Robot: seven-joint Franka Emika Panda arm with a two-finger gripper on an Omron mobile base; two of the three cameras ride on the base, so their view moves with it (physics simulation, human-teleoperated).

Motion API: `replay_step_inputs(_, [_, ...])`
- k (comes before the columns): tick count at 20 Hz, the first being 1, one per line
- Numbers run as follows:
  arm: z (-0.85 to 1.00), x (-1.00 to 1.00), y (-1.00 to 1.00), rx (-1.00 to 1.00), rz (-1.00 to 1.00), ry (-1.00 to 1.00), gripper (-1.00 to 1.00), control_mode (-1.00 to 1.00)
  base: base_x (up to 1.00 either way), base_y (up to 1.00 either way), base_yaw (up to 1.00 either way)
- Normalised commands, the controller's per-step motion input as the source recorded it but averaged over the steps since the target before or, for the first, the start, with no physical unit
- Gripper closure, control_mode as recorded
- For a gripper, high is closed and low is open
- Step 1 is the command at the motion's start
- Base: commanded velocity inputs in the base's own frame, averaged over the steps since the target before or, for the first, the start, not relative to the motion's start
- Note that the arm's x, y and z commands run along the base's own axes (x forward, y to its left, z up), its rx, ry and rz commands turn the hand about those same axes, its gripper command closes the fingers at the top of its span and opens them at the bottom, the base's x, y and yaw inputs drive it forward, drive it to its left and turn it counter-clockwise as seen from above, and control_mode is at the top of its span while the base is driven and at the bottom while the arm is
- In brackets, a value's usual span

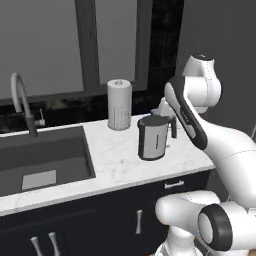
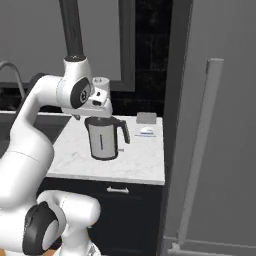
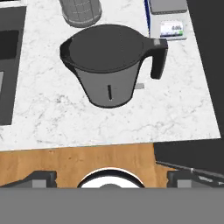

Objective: Navigate to the electric kettle.

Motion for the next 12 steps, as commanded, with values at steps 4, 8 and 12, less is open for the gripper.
replay_step_inputs(4, [0.0, 0.0, 0.0, 0.0, 0.0, 0.0, -1.0, 1.0, 0.63, -0.29, 0.35])
replay_step_inputs(8, [0.0, 0.0, 0.0, 0.0, 0.0, 0.0, -1.0, 1.0, 0.28, -0.11, 0.19])
replay_step_inputs(12, [0.0, 0.0, 0.0, 0.0, 0.0, 0.0, -1.0, 1.0, 0.03, -0.13, 0.11])
